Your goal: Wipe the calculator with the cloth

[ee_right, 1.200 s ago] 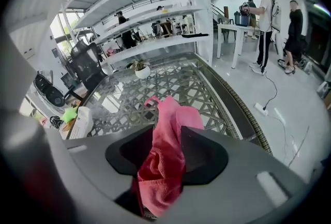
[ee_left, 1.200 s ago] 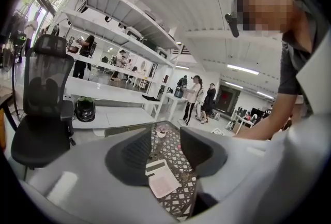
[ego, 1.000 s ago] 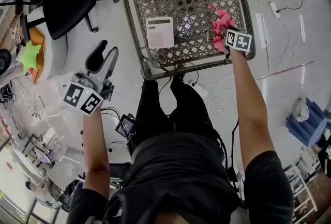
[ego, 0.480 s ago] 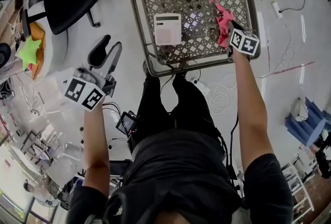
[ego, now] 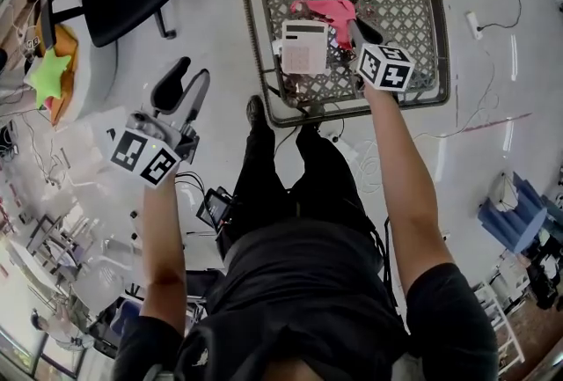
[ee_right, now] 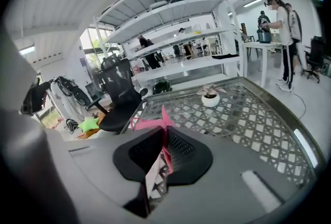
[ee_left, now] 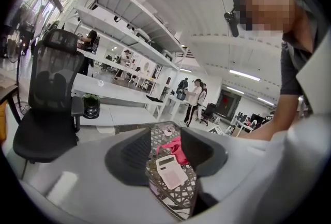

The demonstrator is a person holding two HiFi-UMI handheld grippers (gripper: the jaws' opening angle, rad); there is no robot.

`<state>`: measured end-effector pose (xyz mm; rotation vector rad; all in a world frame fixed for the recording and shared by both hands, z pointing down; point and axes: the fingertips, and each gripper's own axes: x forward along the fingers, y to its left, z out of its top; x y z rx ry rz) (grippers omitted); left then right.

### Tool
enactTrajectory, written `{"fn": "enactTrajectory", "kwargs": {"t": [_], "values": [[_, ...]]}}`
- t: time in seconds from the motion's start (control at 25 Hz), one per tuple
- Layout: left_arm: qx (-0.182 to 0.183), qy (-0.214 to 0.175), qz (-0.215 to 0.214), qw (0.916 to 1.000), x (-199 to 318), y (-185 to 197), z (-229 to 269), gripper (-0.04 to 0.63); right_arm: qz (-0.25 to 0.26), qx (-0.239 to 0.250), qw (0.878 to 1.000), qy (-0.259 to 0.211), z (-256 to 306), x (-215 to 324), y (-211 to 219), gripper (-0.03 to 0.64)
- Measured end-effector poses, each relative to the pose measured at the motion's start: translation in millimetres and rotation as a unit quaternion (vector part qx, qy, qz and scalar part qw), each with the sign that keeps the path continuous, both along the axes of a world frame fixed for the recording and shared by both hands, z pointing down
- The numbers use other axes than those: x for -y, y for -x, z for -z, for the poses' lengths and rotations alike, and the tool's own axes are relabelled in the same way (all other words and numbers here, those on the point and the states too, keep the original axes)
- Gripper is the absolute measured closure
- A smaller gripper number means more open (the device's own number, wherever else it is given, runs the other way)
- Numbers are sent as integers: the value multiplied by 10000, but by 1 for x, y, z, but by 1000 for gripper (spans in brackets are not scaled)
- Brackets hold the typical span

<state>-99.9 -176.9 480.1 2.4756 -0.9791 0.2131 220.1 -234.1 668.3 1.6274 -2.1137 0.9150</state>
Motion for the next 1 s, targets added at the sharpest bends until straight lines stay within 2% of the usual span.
{"fn": "enactTrajectory", "kwargs": {"t": [0.16,0.44,0.76,1.0], "values": [[-29,46,123,9999,-4,23,-5,405,470,33,9989,-83,-9,8,67,589],[-85,153,296,9994,-8,64,-17,405,942,76,9950,334,-48,-9,149,589],[-149,219,266,9993,-4,73,-25,405,1303,195,9881,800,-77,-80,180,589],[-172,223,154,9995,2,68,-25,405,1039,178,9889,1048,-85,-120,149,589]]}}
